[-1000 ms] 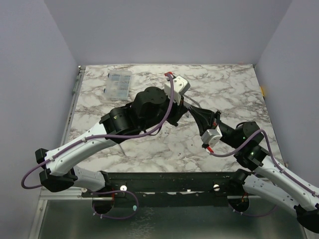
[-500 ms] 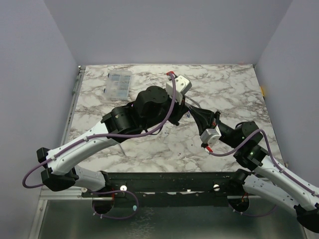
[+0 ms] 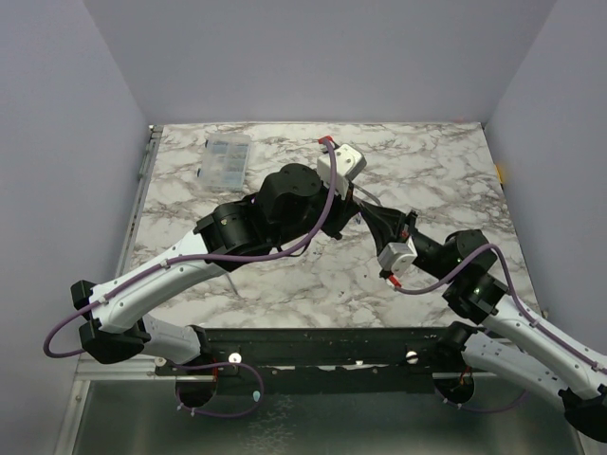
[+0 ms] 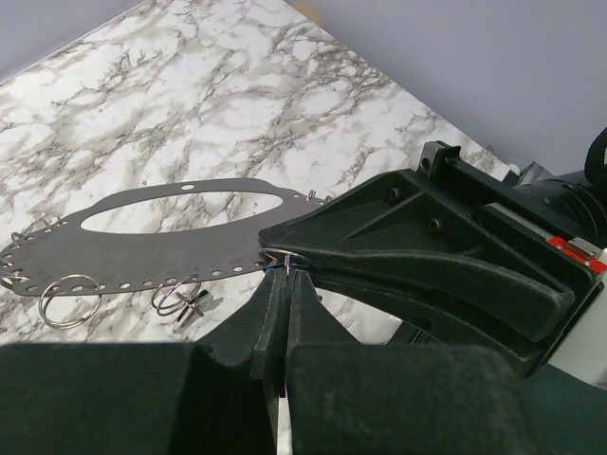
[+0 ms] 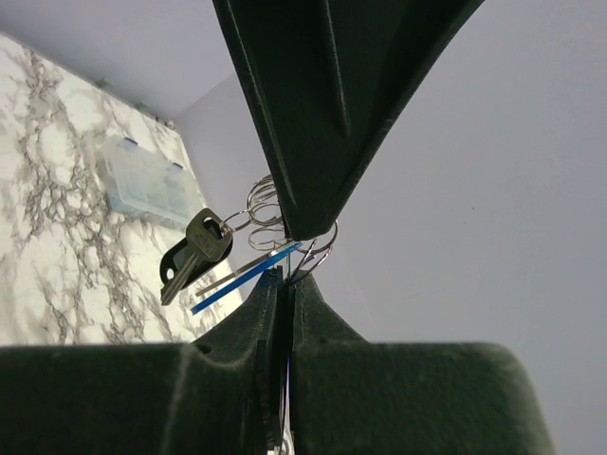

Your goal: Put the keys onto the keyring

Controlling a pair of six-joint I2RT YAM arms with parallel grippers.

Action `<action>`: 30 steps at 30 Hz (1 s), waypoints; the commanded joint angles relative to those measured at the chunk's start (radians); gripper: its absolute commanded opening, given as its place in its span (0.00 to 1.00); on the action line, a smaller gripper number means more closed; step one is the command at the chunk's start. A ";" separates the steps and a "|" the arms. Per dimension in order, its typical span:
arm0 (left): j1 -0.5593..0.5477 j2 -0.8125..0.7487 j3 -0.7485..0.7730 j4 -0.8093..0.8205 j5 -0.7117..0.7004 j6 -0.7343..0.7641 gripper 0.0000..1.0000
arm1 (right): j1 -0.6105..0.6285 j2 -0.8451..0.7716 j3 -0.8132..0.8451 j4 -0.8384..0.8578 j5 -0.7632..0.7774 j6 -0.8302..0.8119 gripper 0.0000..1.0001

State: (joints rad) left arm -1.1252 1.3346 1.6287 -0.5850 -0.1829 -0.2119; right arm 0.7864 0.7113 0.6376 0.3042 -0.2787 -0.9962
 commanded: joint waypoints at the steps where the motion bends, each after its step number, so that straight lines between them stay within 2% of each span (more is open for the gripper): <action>1: -0.002 0.002 0.021 0.002 0.016 0.007 0.00 | 0.008 0.000 0.010 0.009 0.022 -0.006 0.01; 10: -0.002 0.004 0.019 0.002 0.042 0.014 0.00 | 0.008 0.012 0.019 0.012 0.024 0.005 0.01; 27: -0.002 0.017 0.005 -0.002 0.183 0.059 0.00 | 0.008 0.006 0.034 0.043 0.038 0.044 0.01; 28: -0.002 0.019 0.003 -0.001 0.193 0.061 0.01 | 0.008 0.005 0.037 0.043 0.038 0.045 0.01; 30: -0.002 0.024 0.002 -0.004 0.215 0.065 0.19 | 0.008 0.002 0.035 0.047 0.041 0.044 0.01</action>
State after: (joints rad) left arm -1.1194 1.3468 1.6287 -0.5865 -0.0746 -0.1612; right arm 0.7864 0.7242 0.6384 0.2993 -0.2600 -0.9684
